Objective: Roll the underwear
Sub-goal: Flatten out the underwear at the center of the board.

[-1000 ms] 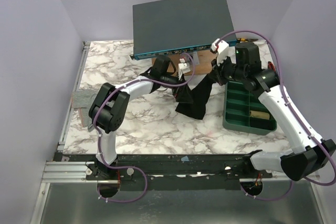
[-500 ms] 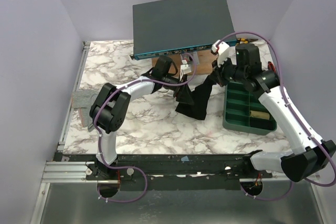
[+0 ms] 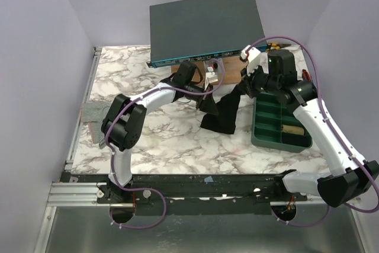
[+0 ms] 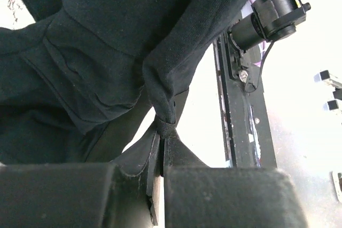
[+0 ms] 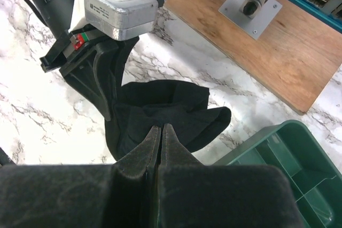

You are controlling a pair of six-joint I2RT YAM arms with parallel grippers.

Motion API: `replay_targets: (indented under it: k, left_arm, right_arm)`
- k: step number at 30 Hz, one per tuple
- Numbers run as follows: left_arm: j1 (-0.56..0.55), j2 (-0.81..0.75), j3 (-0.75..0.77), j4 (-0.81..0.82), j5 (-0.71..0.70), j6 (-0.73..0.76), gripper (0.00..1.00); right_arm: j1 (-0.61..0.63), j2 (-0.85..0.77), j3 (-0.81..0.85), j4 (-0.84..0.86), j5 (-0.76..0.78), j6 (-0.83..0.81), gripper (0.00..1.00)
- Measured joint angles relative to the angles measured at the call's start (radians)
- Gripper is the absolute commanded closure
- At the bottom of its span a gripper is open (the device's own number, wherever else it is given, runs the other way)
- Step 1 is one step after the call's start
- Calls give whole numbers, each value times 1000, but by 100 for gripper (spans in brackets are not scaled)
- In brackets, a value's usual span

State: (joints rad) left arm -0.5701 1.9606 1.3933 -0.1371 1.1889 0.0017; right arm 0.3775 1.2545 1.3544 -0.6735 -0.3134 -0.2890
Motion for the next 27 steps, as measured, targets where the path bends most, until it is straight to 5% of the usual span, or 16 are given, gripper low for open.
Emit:
replay_targets:
  k: [10,16,21,27]
  left_arm:
    - [23,-176,106,-433,-207,238,100]
    - [55,-350,323,-665,-421,336,100]
    - [53,-381,481,-780,-553,399,100]
    - [52,-384,476,-853,-666,466,96]
  right_arm:
    - [0,-1,27,-17,2,-19,99]
    - [0,2,169,-24,-5,-34,99]
    - [0,0,191,-26,-14,-35,99]
    - [0,-10,194,-37,-16,-35,99]
